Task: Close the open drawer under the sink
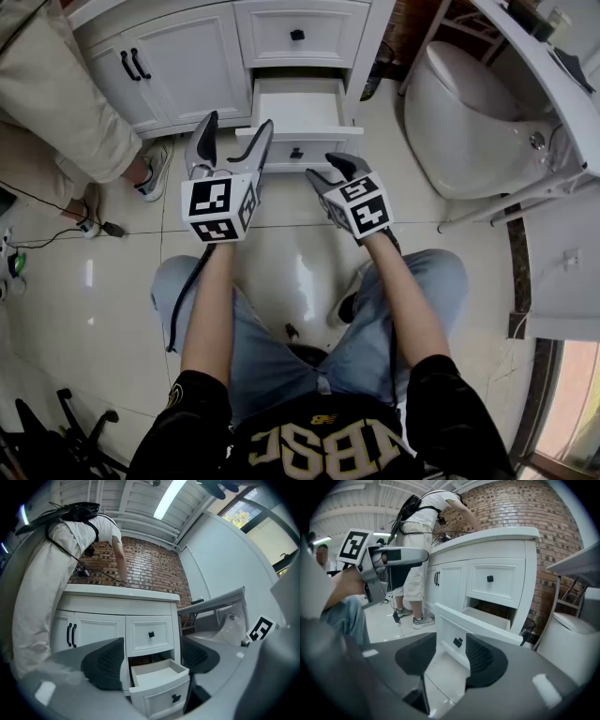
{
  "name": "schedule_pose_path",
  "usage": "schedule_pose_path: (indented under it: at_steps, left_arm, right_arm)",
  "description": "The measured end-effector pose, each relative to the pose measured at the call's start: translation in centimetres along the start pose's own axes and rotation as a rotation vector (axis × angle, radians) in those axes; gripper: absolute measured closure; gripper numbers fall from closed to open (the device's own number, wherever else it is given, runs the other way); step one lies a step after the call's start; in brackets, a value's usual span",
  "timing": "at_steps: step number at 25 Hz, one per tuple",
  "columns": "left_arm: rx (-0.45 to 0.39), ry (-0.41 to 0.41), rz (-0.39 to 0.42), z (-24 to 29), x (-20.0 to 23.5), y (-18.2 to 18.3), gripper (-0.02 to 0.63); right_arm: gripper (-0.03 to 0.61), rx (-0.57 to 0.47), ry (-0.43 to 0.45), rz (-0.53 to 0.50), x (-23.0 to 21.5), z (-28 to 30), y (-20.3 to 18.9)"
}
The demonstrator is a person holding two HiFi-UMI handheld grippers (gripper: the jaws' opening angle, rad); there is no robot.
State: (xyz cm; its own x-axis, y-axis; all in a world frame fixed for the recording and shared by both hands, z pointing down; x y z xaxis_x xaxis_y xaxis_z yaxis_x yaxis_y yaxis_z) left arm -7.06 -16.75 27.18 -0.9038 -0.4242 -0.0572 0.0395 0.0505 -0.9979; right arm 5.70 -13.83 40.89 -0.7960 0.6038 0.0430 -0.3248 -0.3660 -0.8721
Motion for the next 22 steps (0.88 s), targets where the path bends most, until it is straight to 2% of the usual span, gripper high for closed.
schedule_pose_path:
  at_steps: [3,10,19,22]
  left_arm:
    - [0.004,0.001,-0.001,1.0,0.5,-0.3,0.230]
    - [0.020,-0.003,-0.015,2.9,1.4,-1.3,0.230]
    - [0.032,-0.002,-0.053,4.7,2.7,-2.3,0.230]
    - [0.035,-0.002,-0.070,5.4,3.0,-2.6,0.230]
  right_arm:
    - [0.416,0.042,0.010,-0.008,-0.5,1.9,-0.7]
    - [0.436,0.139,0.031,-0.077,-1.2,6.1,-2.6]
    - [0.477,0.188,0.037,-0.117,-2.8,9.4,-3.4]
    - [0.490,0.215,0.037,-0.162,-2.7,10.6,-3.7]
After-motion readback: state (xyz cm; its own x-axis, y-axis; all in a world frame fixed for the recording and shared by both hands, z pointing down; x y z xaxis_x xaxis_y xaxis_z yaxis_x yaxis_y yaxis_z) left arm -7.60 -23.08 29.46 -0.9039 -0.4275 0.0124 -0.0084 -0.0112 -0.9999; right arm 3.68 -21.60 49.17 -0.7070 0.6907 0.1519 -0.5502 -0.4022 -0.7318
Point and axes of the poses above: the fingertips, and each gripper's own axes: z forward along the fingers, x to its left, y out of its top, the point moved 1 cm from there along -z, backward along the fingers, and after that the axes turned 1 degree about y, right-handed, at the moved point
